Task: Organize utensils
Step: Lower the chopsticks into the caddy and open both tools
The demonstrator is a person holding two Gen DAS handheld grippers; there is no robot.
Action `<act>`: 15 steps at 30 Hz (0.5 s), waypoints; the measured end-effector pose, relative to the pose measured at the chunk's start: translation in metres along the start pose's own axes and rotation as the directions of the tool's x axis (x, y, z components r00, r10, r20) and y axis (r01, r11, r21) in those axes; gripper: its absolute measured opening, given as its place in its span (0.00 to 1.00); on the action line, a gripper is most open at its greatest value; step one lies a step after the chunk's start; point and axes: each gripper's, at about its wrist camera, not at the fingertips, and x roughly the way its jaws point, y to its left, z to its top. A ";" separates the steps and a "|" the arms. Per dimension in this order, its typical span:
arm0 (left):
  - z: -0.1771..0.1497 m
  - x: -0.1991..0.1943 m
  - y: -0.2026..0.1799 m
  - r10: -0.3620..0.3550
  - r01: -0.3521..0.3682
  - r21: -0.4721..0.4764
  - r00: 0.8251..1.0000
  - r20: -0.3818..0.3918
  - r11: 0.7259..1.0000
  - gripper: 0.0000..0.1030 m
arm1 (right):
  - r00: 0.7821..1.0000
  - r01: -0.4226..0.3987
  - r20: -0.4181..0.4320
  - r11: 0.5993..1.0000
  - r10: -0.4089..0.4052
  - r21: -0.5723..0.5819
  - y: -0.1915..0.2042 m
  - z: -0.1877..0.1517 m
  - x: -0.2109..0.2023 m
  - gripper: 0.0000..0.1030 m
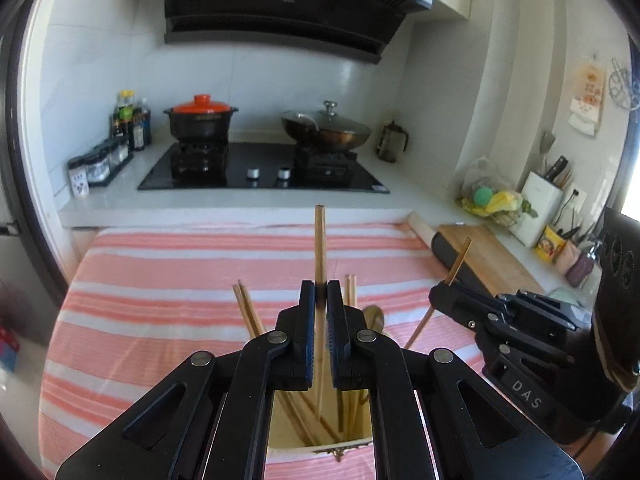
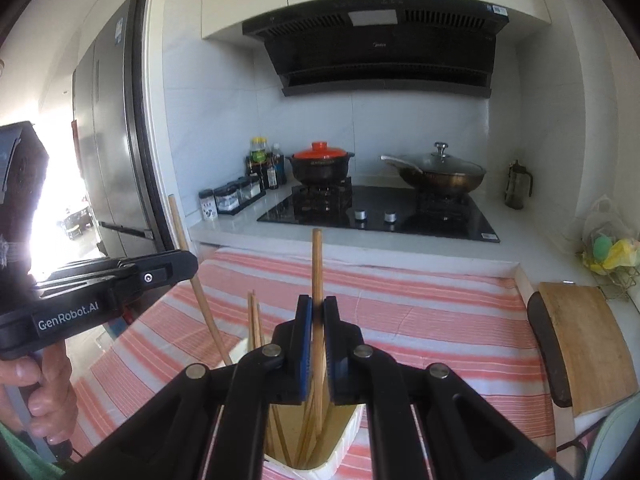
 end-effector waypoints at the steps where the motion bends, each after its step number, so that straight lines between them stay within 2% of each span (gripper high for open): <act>1: -0.004 0.008 0.000 0.002 -0.002 0.002 1.000 -0.017 1.000 0.04 | 1.000 -0.002 -0.022 1.000 0.002 0.003 -0.001 -0.005 0.008 0.06; 4: -0.017 0.027 0.000 0.002 -0.001 0.006 0.997 -0.082 1.000 0.07 | 0.992 -0.027 -0.122 0.999 0.032 0.038 -0.006 -0.022 0.032 0.07; 5: -0.021 0.029 0.001 -0.001 0.001 0.005 0.995 -0.104 1.000 0.17 | 0.987 -0.033 -0.154 0.998 0.040 0.050 -0.008 -0.028 0.038 0.07; 6: -0.025 0.029 0.002 -0.004 0.004 0.001 0.993 -0.120 1.000 0.37 | 0.983 -0.030 -0.181 0.998 0.040 0.055 -0.009 -0.032 0.042 0.07; 7: -0.029 0.025 0.004 -0.005 0.005 -0.007 0.992 -0.126 1.000 0.49 | 0.980 -0.021 -0.196 0.998 0.032 0.058 -0.010 -0.035 0.043 0.07; 8: -0.032 0.019 0.007 -0.003 0.001 -0.013 0.993 -0.119 1.000 0.69 | 0.980 -0.016 -0.197 0.998 0.028 0.061 -0.012 -0.038 0.039 0.08; 9: -0.037 0.009 0.010 -0.001 -0.001 -0.018 0.995 -0.101 1.000 0.80 | 0.981 -0.017 -0.189 0.998 0.030 0.068 -0.014 -0.040 0.034 0.14; 12: -0.054 -0.025 0.018 0.009 -0.010 -0.005 0.997 -0.076 1.000 0.95 | 0.989 0.000 -0.148 0.997 0.013 0.084 -0.020 -0.050 0.007 0.53; 15: -0.079 -0.057 0.015 0.081 -0.077 0.060 0.994 -0.078 0.995 0.97 | 0.990 0.034 -0.136 0.998 -0.026 0.058 -0.019 -0.067 -0.027 0.55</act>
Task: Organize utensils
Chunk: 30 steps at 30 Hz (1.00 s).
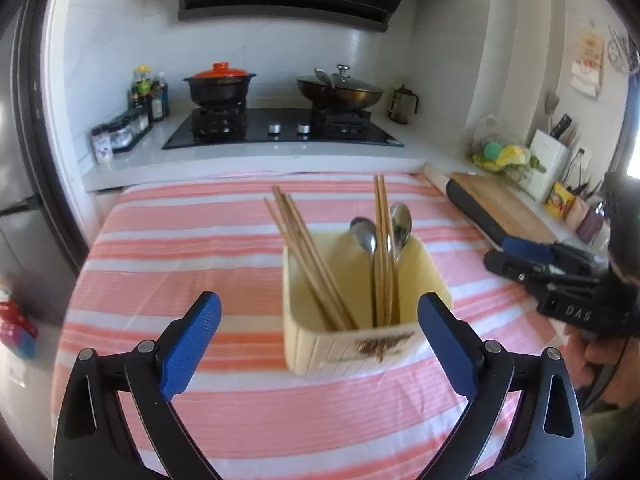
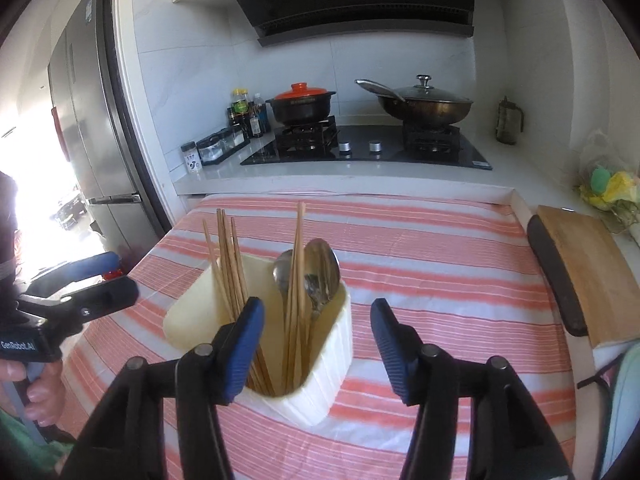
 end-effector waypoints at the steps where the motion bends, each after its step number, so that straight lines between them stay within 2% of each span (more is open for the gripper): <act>1: -0.010 -0.010 -0.003 0.024 -0.024 0.021 1.000 -0.002 0.999 0.97 | 1.000 0.013 -0.008 1.000 -0.013 -0.006 0.000 -0.007 -0.008 0.56; 4: -0.048 -0.044 -0.015 0.085 -0.086 0.051 0.996 0.011 0.995 0.99 | 0.998 0.059 -0.015 0.998 -0.059 -0.009 0.007 -0.037 -0.037 0.62; 6: -0.076 -0.064 -0.022 0.089 -0.090 0.038 0.996 0.011 0.995 0.99 | 0.997 0.082 -0.014 0.997 -0.082 0.011 0.016 -0.062 -0.056 0.67; 9: -0.107 -0.080 -0.032 0.096 -0.096 0.007 0.995 -0.031 0.995 0.99 | 0.996 0.085 -0.037 0.995 -0.083 0.051 0.031 -0.100 -0.080 0.78; 13: -0.135 -0.095 -0.046 0.133 -0.132 0.021 0.988 -0.078 0.991 0.99 | 0.994 0.107 -0.040 0.992 -0.104 0.073 0.053 -0.139 -0.110 0.84; 22: -0.156 -0.133 -0.058 0.221 -0.221 0.012 0.975 -0.005 0.975 1.00 | 0.984 0.175 0.027 0.983 -0.177 0.061 0.078 -0.160 -0.167 0.88; 27: -0.154 -0.144 -0.064 0.324 -0.325 0.025 0.946 0.030 0.946 1.00 | 0.981 0.185 0.048 0.981 -0.187 0.054 0.087 -0.164 -0.184 0.89; 30: -0.154 -0.150 -0.067 0.340 -0.342 0.036 0.939 0.044 0.939 1.00 | 0.981 0.179 0.062 0.983 -0.182 0.047 0.091 -0.163 -0.190 0.89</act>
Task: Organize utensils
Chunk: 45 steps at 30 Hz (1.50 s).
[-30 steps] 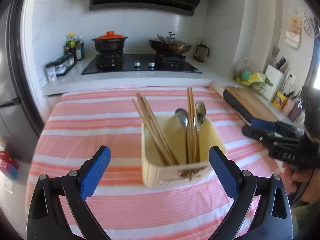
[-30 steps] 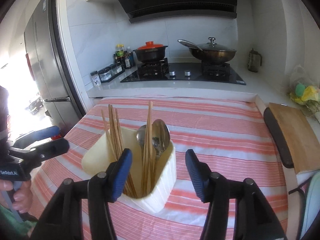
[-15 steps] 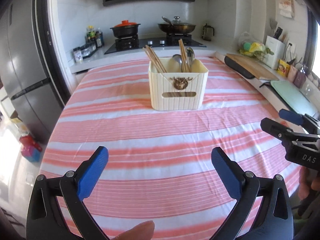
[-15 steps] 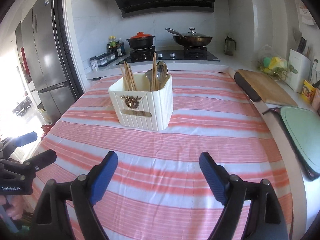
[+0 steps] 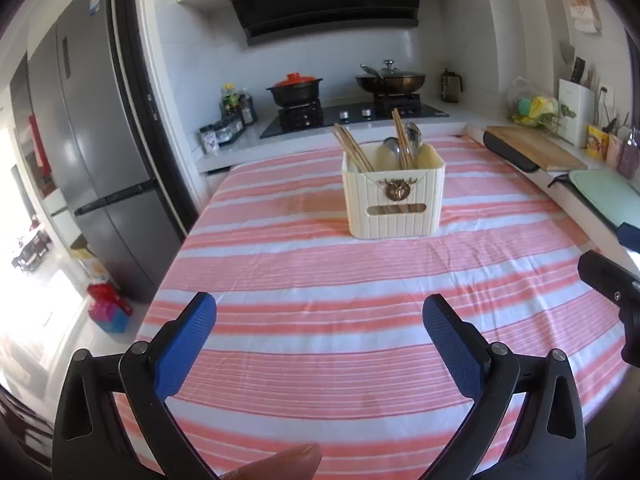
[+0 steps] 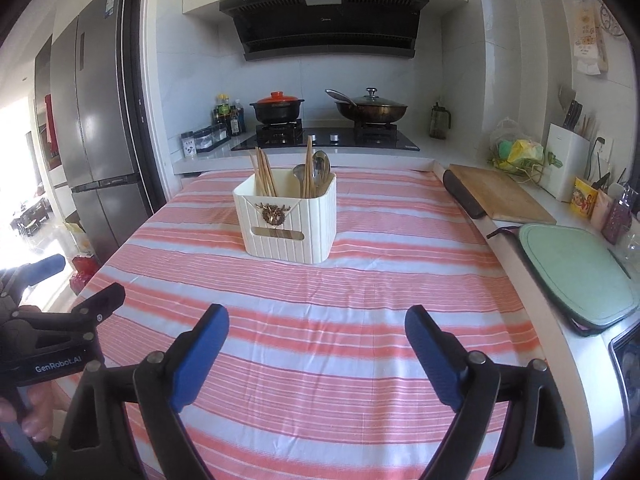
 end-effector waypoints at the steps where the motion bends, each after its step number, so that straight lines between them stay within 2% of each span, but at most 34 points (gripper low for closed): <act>1: 0.000 -0.002 0.000 -0.002 0.002 -0.002 1.000 0.000 1.000 1.00 | 1.000 -0.004 0.005 1.000 0.004 -0.002 0.001 0.000 -0.002 0.89; 14: 0.004 -0.011 0.008 -0.053 0.051 -0.057 0.998 -0.033 0.997 1.00 | 0.999 -0.013 0.029 0.999 0.014 -0.037 0.014 0.005 -0.019 0.89; 22: 0.012 -0.024 0.013 -0.092 0.090 -0.072 0.995 -0.026 0.993 1.00 | 0.999 -0.016 0.038 0.998 0.018 -0.058 0.028 0.012 -0.032 0.89; 29: 0.015 -0.034 0.019 -0.073 0.073 -0.075 0.997 0.004 0.995 1.00 | 0.999 -0.009 0.052 0.998 0.012 -0.063 0.030 0.019 -0.041 0.89; 35: 0.017 -0.038 0.026 -0.117 0.117 -0.108 0.993 0.015 0.987 1.00 | 0.999 -0.009 0.053 0.998 0.013 -0.068 0.032 0.021 -0.046 0.89; 45: 0.019 -0.040 0.027 -0.087 0.089 -0.096 0.996 0.018 0.991 1.00 | 0.998 -0.034 0.058 0.998 0.038 -0.062 0.034 0.026 -0.054 0.89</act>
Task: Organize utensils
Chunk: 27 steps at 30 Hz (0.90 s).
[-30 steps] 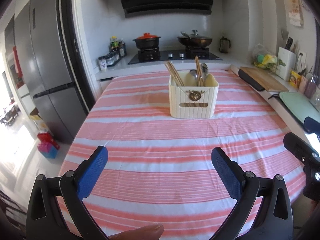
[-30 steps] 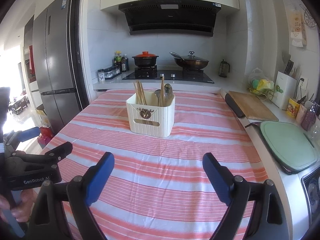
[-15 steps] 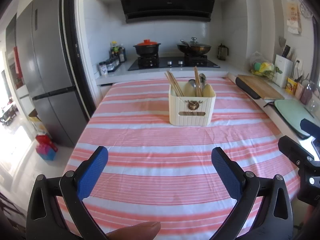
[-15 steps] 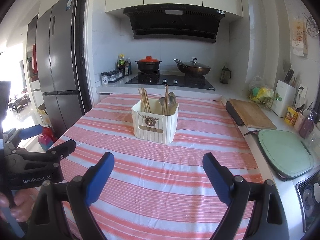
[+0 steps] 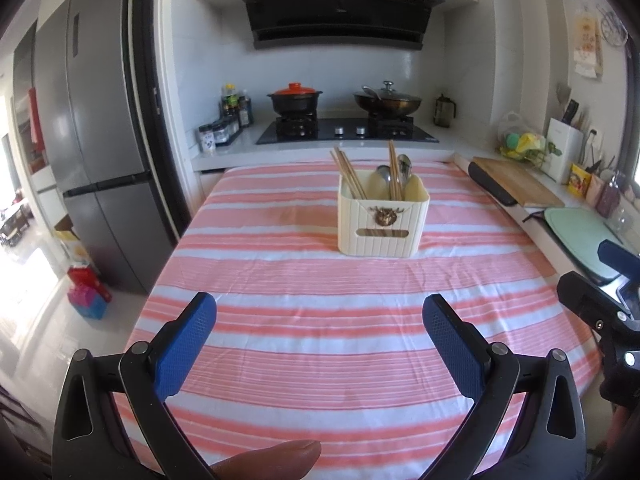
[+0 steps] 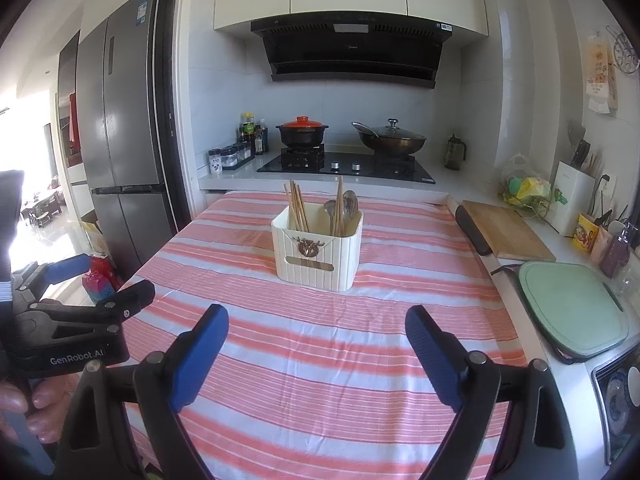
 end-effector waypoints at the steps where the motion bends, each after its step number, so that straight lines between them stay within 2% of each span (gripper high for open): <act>1: 0.000 0.000 0.000 0.001 -0.001 0.000 1.000 0.000 1.000 1.00 | 1.000 -0.001 0.001 1.000 0.001 -0.001 0.001 0.000 0.000 0.89; 27: 0.000 -0.008 0.004 -0.002 0.002 -0.009 1.000 0.019 1.000 1.00 | 1.000 -0.017 0.002 1.000 0.017 -0.017 0.004 0.003 -0.005 0.89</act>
